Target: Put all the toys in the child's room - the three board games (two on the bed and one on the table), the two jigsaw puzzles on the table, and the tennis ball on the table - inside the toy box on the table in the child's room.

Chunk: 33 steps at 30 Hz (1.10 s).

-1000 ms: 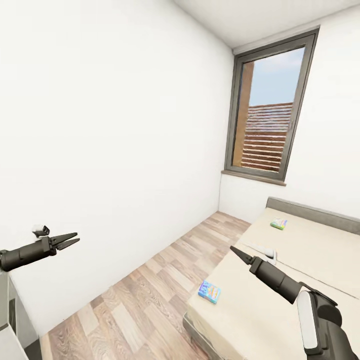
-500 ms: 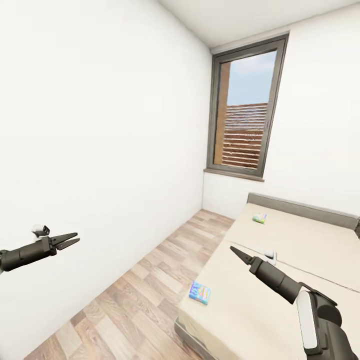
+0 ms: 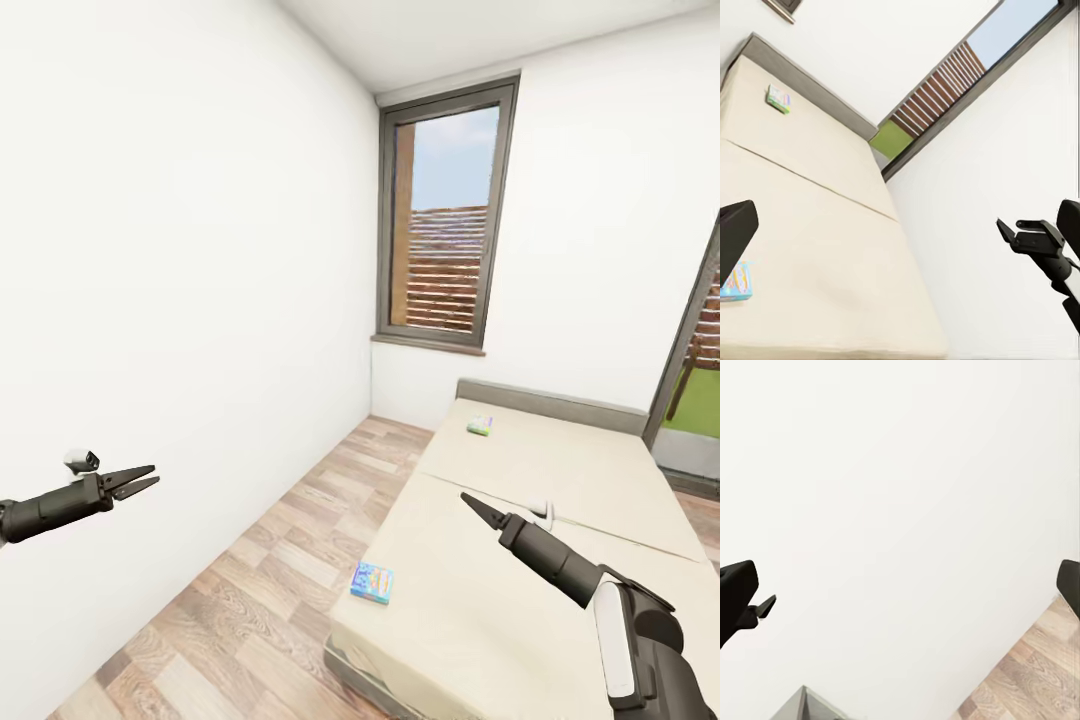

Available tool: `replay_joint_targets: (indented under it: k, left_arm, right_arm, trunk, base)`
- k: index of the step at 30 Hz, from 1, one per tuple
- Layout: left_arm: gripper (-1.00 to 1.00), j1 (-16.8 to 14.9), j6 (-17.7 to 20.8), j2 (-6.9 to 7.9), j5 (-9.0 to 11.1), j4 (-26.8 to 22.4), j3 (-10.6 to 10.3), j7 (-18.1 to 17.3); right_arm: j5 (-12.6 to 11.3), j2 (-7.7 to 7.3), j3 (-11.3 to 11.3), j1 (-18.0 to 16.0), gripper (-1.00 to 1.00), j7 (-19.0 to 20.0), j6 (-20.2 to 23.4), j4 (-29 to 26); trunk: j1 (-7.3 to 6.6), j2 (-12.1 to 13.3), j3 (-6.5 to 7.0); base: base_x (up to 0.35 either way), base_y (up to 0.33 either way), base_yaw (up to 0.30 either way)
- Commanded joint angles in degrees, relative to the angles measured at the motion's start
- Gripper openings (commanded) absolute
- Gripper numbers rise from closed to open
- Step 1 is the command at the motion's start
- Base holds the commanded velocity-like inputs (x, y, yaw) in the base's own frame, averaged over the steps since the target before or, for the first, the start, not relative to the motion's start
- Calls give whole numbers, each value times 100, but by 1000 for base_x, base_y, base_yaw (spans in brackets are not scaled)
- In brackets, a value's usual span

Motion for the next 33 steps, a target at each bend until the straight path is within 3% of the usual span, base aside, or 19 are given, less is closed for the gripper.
replay_joint_targets:
  k: [1, 13, 33]
  left_arm:
    - [100, 0, 61, 2, 6, 0, -4, -20]
    - [100, 1, 60, 9, 6, 0, -3, -20]
    - [100, 0, 60, 18, 6, 0, -3, -20]
  right_arm:
    - [-12, 5, -12, -4, 100, 13, 32, 2]
    - [-11, 10, -14, -3, 100, 6, 32, 49]
    - [12, 10, -23, 0, 100, -50, 32, 211]
  trunk:
    - [2, -5, -5]
    - [2, -5, -35]
    - [2, -5, -91]
  base:
    - [2, 3, -265]
    - [30, 47, -265]
    - [131, 242, -265]
